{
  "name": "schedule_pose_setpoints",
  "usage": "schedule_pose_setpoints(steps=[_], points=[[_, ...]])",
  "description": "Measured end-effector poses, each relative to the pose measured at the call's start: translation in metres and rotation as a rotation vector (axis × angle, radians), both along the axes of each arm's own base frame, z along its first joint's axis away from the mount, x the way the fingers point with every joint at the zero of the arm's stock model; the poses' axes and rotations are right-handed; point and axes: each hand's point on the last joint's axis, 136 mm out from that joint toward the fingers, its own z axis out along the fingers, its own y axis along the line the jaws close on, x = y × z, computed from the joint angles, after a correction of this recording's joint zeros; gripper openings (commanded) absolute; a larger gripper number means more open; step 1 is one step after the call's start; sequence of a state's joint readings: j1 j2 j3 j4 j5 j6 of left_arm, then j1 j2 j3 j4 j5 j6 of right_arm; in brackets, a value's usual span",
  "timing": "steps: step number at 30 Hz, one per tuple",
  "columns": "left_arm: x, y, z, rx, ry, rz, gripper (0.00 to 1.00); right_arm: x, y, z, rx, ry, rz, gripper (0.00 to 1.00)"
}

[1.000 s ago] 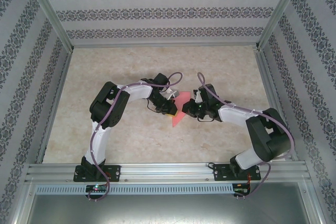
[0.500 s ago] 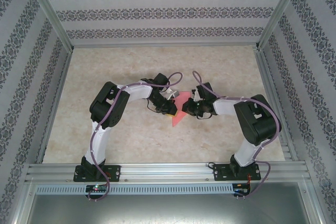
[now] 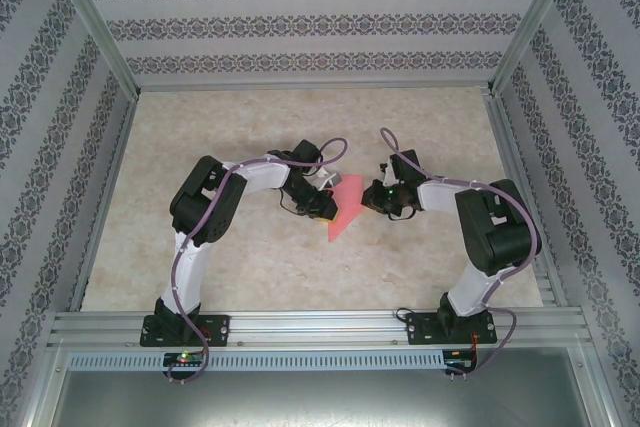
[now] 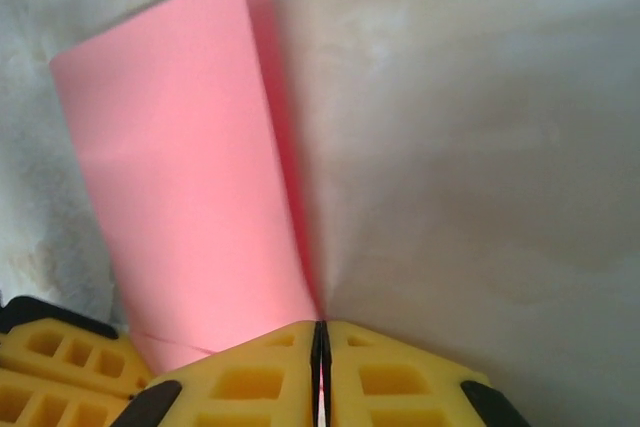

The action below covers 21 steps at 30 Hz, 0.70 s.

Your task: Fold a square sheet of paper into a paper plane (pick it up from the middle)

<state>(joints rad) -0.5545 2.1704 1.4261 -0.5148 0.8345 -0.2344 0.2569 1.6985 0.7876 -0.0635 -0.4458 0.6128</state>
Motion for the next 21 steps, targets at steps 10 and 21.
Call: schedule_pose_setpoints(steps=[10, 21], points=[[0.000, 0.000, 0.001, -0.003, -0.005, 0.000, 0.12, -0.003, 0.007, 0.016, 0.032, -0.016, 0.006, 0.30], [0.000, 0.000, 0.001, -0.003, -0.005, 0.000, 0.12, -0.010, 0.015, 0.005, 0.024, 0.036, 0.030, 0.31]])
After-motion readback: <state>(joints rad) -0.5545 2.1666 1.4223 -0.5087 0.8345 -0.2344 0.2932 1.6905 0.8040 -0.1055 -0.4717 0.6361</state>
